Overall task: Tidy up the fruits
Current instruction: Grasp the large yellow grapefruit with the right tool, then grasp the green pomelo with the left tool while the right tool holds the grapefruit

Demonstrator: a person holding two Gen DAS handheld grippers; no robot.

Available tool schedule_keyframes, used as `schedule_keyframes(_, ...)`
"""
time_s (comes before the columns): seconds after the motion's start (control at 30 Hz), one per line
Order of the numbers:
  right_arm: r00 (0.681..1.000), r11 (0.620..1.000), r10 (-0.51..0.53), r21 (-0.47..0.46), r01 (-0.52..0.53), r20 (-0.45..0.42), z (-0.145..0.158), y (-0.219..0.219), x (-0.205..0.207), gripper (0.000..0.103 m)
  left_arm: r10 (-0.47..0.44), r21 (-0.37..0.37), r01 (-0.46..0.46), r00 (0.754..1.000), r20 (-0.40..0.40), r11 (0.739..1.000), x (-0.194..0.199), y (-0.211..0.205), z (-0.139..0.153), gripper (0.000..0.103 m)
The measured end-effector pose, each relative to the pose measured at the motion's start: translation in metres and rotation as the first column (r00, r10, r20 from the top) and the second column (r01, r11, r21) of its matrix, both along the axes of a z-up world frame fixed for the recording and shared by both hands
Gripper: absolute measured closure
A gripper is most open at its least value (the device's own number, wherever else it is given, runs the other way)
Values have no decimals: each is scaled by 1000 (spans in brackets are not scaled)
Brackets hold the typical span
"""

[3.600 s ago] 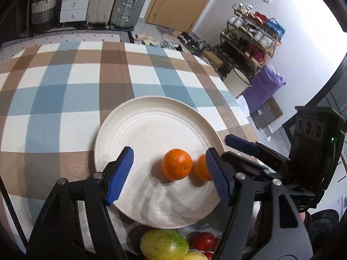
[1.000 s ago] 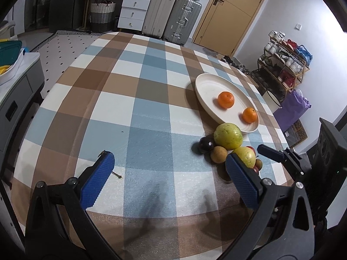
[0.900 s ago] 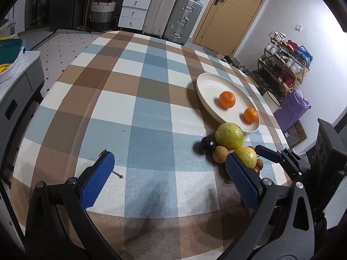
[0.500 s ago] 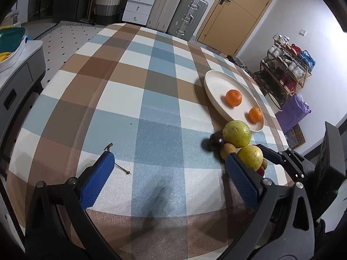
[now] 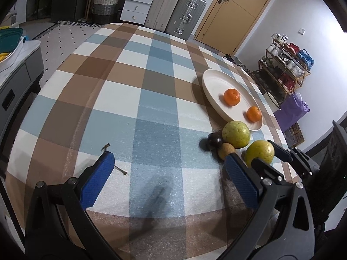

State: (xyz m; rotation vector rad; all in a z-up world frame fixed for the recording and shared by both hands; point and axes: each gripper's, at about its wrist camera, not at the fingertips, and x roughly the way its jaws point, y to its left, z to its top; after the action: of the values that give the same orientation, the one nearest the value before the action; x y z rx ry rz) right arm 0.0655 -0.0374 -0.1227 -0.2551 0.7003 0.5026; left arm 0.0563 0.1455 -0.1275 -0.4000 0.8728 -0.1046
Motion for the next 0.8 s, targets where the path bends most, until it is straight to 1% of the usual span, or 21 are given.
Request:
schedule_keyframes(0.2, 999, 998, -16, 62, 14, 32, 14, -12, -5, 50, -34, 27, 35, 999, -15, 999, 10, -12, 0, 1)
schedule_keyframes(0.37, 997, 992, -49, 115, 42, 59, 26, -29, -6, 50, -62, 27, 62, 998, -17, 998, 20, -24, 3, 1)
schedule_keyframes(0.67, 993, 963, -115, 248, 104, 28, 36, -71, -4, 50, -162, 83, 165, 986, -34, 983, 44, -56, 13, 1)
schedule_keyframes(0.73, 992, 959, -125, 260, 114, 28, 38, -79, -5, 50, -187, 85, 190, 981, -44, 978, 51, -64, 14, 1)
schedule_keyframes(0.8, 990, 958, -133, 260, 119, 38, 40, -84, -7, 50, -213, 66, 216, 975, -59, 974, 60, -72, 13, 1)
